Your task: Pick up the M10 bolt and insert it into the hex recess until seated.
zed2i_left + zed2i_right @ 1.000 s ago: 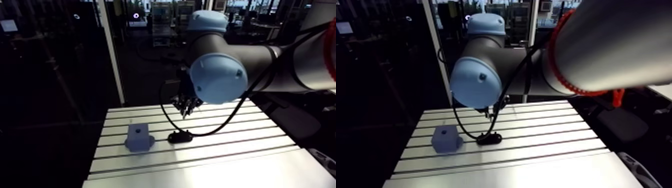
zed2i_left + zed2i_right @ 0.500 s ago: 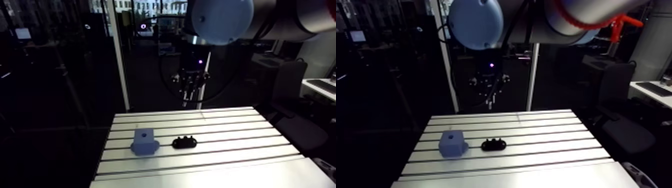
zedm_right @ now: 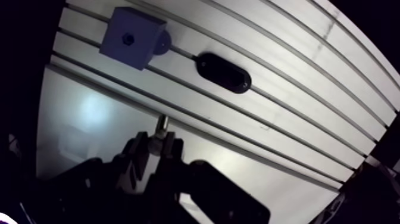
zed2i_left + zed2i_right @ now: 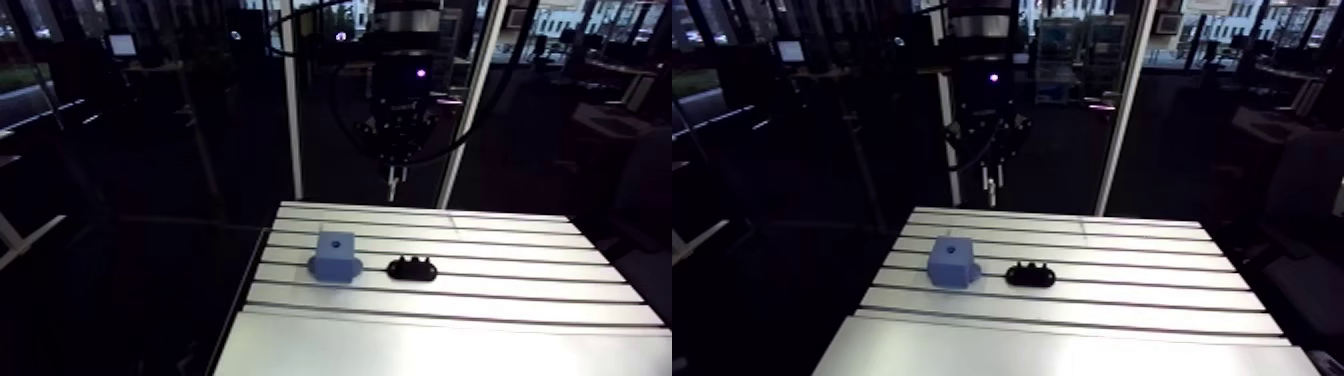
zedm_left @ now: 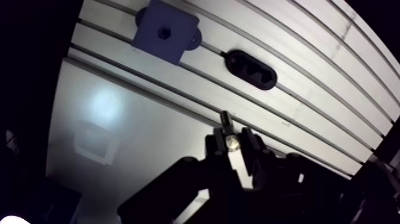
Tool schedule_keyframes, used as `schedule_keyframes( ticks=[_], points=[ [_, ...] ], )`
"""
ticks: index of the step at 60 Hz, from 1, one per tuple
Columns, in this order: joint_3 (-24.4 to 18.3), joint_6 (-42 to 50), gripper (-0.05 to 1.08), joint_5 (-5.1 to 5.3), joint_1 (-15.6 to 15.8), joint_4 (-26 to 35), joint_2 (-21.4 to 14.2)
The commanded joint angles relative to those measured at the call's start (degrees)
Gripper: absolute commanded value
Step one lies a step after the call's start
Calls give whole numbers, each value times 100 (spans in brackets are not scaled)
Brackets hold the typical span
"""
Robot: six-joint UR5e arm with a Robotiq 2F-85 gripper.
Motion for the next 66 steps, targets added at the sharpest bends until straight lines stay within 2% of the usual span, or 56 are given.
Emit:
schedule_keyframes(
  ticks=[1, 9, 19, 24, 29, 35, 40, 66],
  points=[
    [-158, -375, 87, -218, 322, 99, 192],
    [-351, -377, 87, -209, 415, 51, 441],
    [-667, -327, 87, -140, 492, 11, 812],
    [-707, -297, 87, -165, 521, 3, 956],
    [-735, -297, 87, -140, 545, 10, 995],
    [-753, -288, 87, -172, 615, 11, 998],
    [-763, -288, 87, -132, 625, 11, 1006],
    [-702, -175, 88, -174, 748, -24, 1144]
  ],
)
